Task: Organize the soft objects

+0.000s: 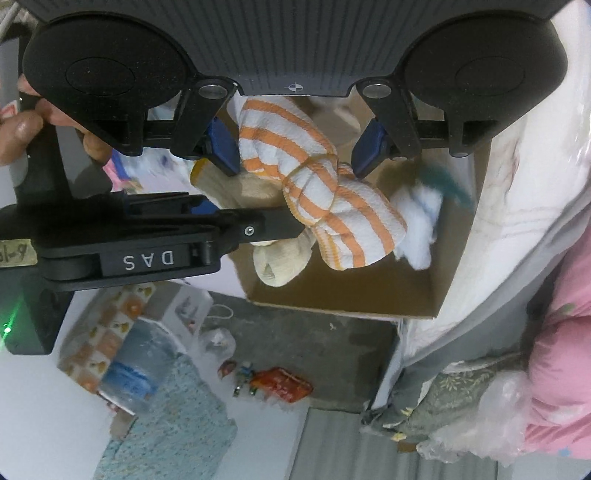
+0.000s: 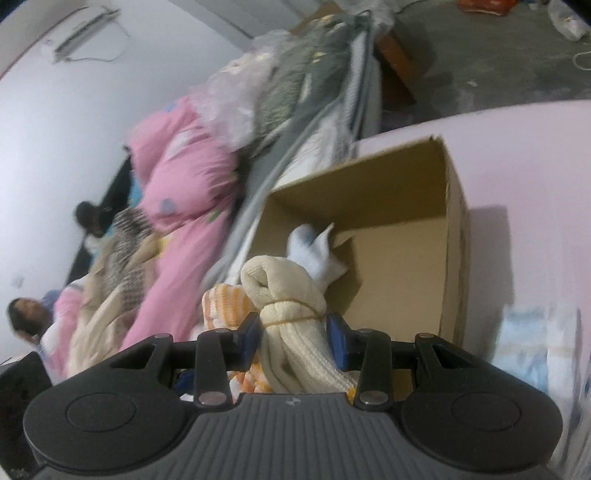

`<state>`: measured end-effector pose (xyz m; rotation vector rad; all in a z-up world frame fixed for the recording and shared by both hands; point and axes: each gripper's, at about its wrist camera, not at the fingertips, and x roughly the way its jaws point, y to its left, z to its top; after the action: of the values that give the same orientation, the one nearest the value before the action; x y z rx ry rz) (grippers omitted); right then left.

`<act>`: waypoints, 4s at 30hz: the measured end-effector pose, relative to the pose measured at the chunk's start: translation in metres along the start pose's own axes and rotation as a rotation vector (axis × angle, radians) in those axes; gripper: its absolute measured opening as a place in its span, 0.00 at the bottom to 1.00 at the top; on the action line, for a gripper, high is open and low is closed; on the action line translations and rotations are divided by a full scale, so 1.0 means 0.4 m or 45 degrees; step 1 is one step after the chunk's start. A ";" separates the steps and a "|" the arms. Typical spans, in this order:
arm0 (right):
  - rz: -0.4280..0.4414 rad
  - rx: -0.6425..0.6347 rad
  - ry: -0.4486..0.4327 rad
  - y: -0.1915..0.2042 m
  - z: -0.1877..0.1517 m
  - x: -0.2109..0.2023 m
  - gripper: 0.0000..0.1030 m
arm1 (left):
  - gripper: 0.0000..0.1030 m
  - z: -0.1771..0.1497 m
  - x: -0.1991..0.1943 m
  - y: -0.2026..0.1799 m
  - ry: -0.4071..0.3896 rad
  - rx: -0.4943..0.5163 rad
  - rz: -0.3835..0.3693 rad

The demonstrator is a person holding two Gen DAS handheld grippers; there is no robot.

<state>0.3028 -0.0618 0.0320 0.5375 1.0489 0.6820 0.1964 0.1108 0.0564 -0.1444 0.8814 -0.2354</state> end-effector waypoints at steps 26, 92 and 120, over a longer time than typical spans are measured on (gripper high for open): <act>-0.033 -0.141 -0.225 0.009 0.102 -0.075 0.53 | 0.86 0.098 0.068 -0.012 -0.065 0.015 0.152; -0.024 0.259 -0.112 -0.490 -0.658 -0.531 0.23 | 0.98 -0.522 -0.057 -0.380 -0.067 0.217 -0.433; 0.074 0.325 -0.215 -0.562 -0.589 -0.500 0.27 | 0.42 -0.517 0.167 -0.566 0.086 0.500 -0.159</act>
<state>0.0782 -0.3414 -0.1002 0.8350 0.9691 0.5459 0.0439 -0.1310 -0.0734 0.1756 0.8783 -0.5268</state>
